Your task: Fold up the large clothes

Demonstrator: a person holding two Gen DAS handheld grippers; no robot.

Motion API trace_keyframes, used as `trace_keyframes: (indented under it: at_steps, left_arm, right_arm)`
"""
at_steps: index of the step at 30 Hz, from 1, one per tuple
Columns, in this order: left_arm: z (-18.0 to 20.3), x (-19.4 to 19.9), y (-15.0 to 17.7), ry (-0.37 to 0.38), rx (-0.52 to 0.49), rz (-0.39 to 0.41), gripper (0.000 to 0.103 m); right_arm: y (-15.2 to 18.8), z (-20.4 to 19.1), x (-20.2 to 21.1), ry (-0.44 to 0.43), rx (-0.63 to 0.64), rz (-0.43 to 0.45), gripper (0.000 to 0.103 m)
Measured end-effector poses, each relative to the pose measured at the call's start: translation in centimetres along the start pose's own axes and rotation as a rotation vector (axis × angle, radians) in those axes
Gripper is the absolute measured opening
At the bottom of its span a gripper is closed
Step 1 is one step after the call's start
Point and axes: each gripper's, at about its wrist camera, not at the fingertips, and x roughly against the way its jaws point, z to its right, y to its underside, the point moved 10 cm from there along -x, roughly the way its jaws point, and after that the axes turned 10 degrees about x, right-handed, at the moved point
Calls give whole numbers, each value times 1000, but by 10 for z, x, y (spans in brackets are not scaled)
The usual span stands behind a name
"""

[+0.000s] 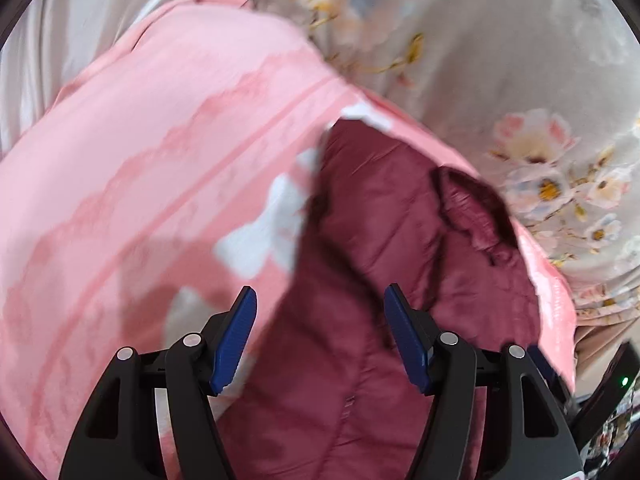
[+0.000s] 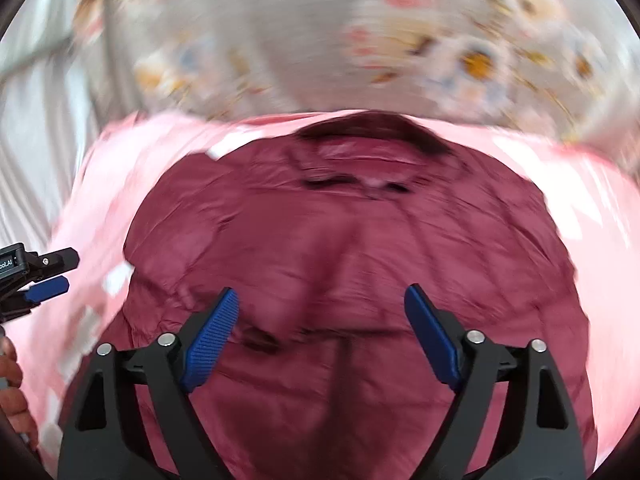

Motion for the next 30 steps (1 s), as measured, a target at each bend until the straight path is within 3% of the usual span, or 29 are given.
trace_keyframes:
  at_steps: [3,5,12,16,19,22,28,30]
  left_arm:
    - [-11,-17,18,-41,-25,-51,64]
    - [-13,-25,30,-60,-52,-72,63]
    - [-22,-34,40,-84,-83,-88,63]
    - [-7,-28,20,-31,-59,-66,63]
    - [18,-33,2,69,-1,-90,63]
    - [35,-51,-14,118,71,-132,63]
    - [43,-98,-28,131,206,-209,62]
    - [43,-108,-32,130,227,-211,61]
  right_arm:
    - [4,-9,-28,99,104,-52,83]
    - [10,4,-36,143,105,-75,82]
    - [62,175,-1,320,-323,-116,82]
    - [82,219,16,258,-474,-106,82]
    - [74,221,19,171,-517,-66,82]
    - [64,214,5,59,-578,-58,82]
    - [59,202,-33,53,-542,-110,81]
    - [59,199,-42,36,-531,-125,58]
